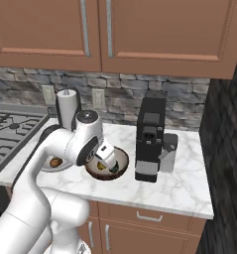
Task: Place the bowl containing the eggplant and sweet potato in the microwave. Close the microwave door and press the start button to microwave the meal.
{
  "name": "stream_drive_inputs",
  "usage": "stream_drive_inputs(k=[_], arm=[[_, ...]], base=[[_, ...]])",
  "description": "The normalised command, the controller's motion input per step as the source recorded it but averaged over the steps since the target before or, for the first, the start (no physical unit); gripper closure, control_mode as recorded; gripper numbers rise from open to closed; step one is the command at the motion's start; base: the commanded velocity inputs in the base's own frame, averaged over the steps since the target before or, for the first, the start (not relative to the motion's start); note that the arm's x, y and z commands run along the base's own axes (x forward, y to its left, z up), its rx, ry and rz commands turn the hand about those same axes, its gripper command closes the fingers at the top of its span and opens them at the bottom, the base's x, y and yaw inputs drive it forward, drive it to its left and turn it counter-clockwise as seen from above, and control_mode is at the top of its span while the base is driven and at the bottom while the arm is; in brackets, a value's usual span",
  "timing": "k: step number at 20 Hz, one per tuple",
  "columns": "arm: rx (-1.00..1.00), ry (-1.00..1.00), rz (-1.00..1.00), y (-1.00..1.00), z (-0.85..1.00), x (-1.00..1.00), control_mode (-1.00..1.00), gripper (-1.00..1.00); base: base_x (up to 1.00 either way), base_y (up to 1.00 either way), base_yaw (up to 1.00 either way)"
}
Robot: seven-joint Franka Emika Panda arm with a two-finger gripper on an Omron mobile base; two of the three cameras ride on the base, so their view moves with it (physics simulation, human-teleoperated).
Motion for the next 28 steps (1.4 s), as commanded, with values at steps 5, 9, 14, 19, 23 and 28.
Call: stream_drive_inputs(k=[5, 9, 14, 19, 23, 28], arm=[[0.05, -0.05, -0.02, -0.19, -0.47, -0.02, -1.00, -1.00], [0.01, -0.03, -0.03, -0.11, -0.57, -0.01, -1.00, -1.00], [0.00, 0.00, 0.00, -0.01, -0.39, 0.00, -1.00, -1.00], [0.01, 0.00, 0.00, 0.00, -0.25, 0.00, -1.00, -1.00], [0.06, 0.00, 0.00, -0.08, -0.10, 0.06, -1.00, -1.00], [0.07, 0.00, 0.00, -0.09, -0.05, 0.15, -1.00, -1.00]], base=[[0.00, 0.00, 0.00], [0.00, 0.00, 0.00], [0.00, 0.00, 0.00], [0.00, 0.00, 0.00], [0.00, 0.00, 0.00], [0.00, 0.00, 0.00]])
